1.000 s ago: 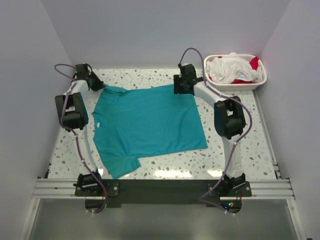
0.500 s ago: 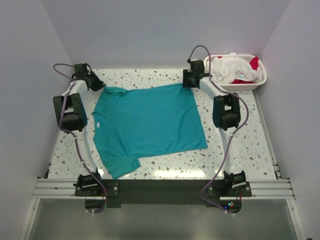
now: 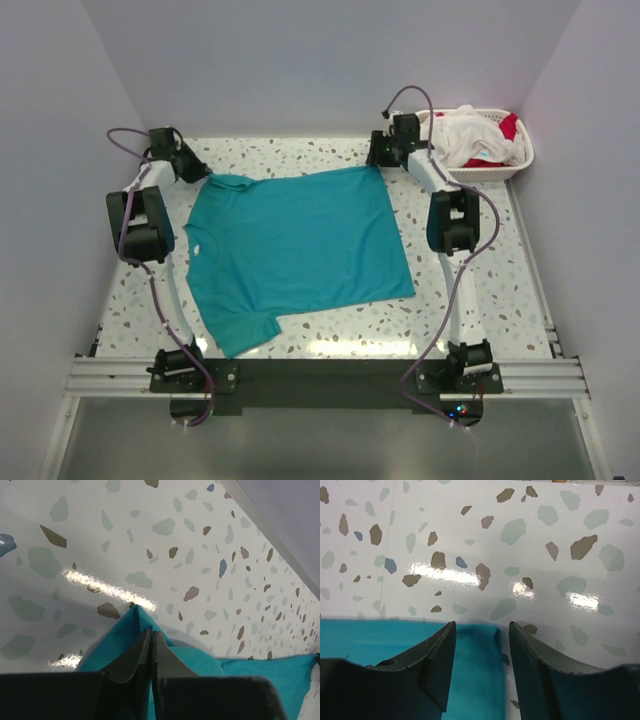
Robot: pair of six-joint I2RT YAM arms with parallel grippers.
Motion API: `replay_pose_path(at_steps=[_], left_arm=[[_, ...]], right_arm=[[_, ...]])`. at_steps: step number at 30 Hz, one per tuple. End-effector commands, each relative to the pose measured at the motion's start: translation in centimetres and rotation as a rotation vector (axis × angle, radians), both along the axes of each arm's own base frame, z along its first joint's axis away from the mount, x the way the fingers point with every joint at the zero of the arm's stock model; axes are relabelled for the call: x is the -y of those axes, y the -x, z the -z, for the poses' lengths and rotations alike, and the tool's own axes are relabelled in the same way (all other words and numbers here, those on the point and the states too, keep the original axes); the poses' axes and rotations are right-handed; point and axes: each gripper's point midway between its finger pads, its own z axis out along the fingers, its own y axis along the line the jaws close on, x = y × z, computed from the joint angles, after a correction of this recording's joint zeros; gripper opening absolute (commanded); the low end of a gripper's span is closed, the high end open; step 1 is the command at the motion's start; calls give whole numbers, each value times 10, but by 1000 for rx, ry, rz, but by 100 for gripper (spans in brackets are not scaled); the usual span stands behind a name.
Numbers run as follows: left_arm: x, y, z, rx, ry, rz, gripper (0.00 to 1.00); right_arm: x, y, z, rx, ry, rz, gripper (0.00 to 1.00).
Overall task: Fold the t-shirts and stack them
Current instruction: Fold the tshirt
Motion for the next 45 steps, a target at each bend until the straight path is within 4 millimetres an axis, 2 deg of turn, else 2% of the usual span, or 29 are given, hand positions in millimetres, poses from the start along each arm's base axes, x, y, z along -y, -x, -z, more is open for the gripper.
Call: replay_pose_path(at_steps=[1, 6, 9, 12, 13, 16, 21, 22, 25, 26, 28, 29, 32, 33, 34, 36, 37, 41, 45], left_arm=[[1, -2, -33, 64, -8, 6, 0], [2, 1, -29, 54, -12, 10, 0], [1, 1, -29, 54, -15, 10, 0], [3, 1, -32, 61, -8, 19, 0], [3, 0, -34, 63, -6, 21, 0], [2, -1, -47, 84, -10, 21, 0], [-1, -1, -76, 120, -11, 10, 0], [0, -1, -80, 126, -11, 9, 0], [-2, 3, -93, 130, -13, 3, 0], [-1, 5, -97, 131, -15, 6, 0], [0, 12, -105, 129, -16, 3, 0], [0, 15, -108, 129, -16, 2, 0], [0, 29, -117, 115, -28, -12, 0], [-1, 38, -121, 105, -37, -25, 0], [-1, 43, -123, 102, -40, -27, 0], [1, 58, -126, 97, -38, -32, 0], [3, 63, -127, 93, -38, -33, 0], [8, 90, -121, 66, -35, -40, 0], [15, 114, -111, 38, -10, -41, 0]], right_arm=[[-14, 4, -5, -26, -71, -64, 50], [-16, 8, 2, -55, -95, -52, 46], [-15, 8, 3, -61, -95, -44, 38], [-12, 7, -2, -47, -78, -32, 21], [-10, 8, -2, -45, -73, -29, 10], [-6, 6, -19, -7, -53, -24, 0], [3, 5, -60, 69, -38, -4, 0], [6, 6, -74, 92, -40, -2, 0], [9, 10, -88, 106, -38, 2, 0], [9, 12, -98, 119, -38, 0, 0], [11, 19, -98, 104, -31, -2, 0], [12, 21, -109, 121, -29, -3, 0], [16, 33, -105, 102, -12, -1, 0], [17, 36, -117, 119, -12, 1, 0], [18, 43, -109, 98, -5, 0, 0], [20, 51, -120, 108, -5, 2, 0], [20, 58, -112, 90, -2, 1, 0], [25, 77, -113, 84, 2, 8, 0], [30, 94, -103, 55, 14, 16, 0]])
